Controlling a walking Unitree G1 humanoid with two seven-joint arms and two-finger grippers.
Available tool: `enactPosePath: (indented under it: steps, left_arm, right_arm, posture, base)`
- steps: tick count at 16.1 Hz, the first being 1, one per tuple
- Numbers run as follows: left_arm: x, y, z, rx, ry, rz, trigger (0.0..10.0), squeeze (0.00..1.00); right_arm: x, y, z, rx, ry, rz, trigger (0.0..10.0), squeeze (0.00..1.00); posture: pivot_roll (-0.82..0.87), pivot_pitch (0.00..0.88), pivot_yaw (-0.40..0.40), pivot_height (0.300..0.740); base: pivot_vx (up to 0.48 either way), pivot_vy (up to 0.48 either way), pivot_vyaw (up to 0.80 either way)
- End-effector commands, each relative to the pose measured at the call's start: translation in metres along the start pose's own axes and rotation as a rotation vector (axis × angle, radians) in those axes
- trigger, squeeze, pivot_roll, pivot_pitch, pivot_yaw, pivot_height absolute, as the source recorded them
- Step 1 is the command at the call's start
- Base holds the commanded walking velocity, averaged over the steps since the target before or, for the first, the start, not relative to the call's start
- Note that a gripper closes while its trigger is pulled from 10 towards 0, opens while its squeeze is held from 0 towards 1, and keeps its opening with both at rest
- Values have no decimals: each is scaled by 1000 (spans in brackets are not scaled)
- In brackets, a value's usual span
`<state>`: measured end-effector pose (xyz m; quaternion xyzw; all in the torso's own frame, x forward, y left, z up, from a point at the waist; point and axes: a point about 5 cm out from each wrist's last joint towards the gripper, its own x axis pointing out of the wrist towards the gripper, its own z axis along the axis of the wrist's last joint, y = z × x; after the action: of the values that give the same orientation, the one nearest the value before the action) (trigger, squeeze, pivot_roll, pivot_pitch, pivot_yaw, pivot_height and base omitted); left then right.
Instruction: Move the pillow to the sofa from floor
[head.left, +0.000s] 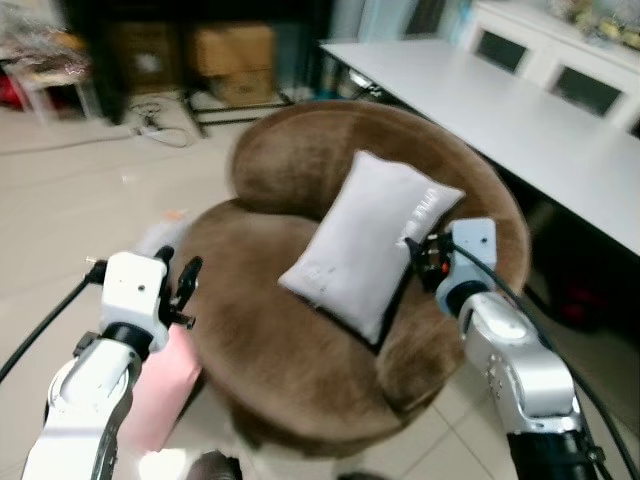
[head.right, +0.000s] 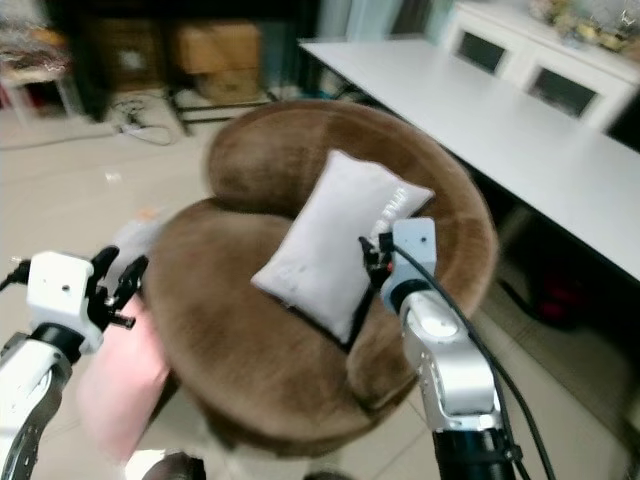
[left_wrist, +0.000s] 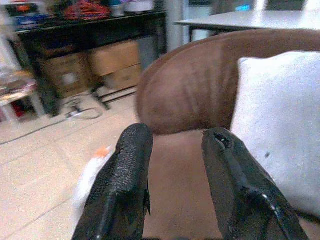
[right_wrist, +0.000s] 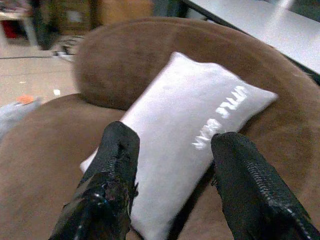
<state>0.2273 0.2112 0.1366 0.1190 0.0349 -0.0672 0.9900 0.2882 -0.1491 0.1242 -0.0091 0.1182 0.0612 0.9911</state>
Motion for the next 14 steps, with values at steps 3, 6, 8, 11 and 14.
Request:
enactPosePath:
  steps: [3, 6, 8, 11, 14]
  left_arm:
    - [3, -5, -3, 27, 1, -3, 10000, 0]
    - [7, -7, -6, 34, 6, -21, 10000, 0]
    - [10, -4, -6, 61, -2, -38, 10000, 0]
    - [15, 1, -4, 83, -32, -64, 10000, 0]
    - [21, 0, -3, 62, -43, -93, 10000, 0]
  right_arm:
    - [1, -4, -2, -31, 12, -5, 10000, 0]
    - [0, -6, -3, -37, 11, -45, 10000, 0]
    - [-3, -7, -7, -18, 18, -77, 10000, 0]
    - [-17, -10, -16, -16, 20, -129, 10000, 0]
    - [-32, -15, -23, -17, 35, -175, 10000, 0]
  posture:
    - [42, 0, -122, 740]
    - [15, 0, -45, 740]
    - [-2, 0, 17, 740]
    - [-40, 0, 93, 740]
    - [-78, 0, 134, 740]
  base:
    - [0, 0, 0]
    - [0, 0, 0]
    - [0, 0, 0]
    - [0, 0, 0]
    - [0, 0, 0]
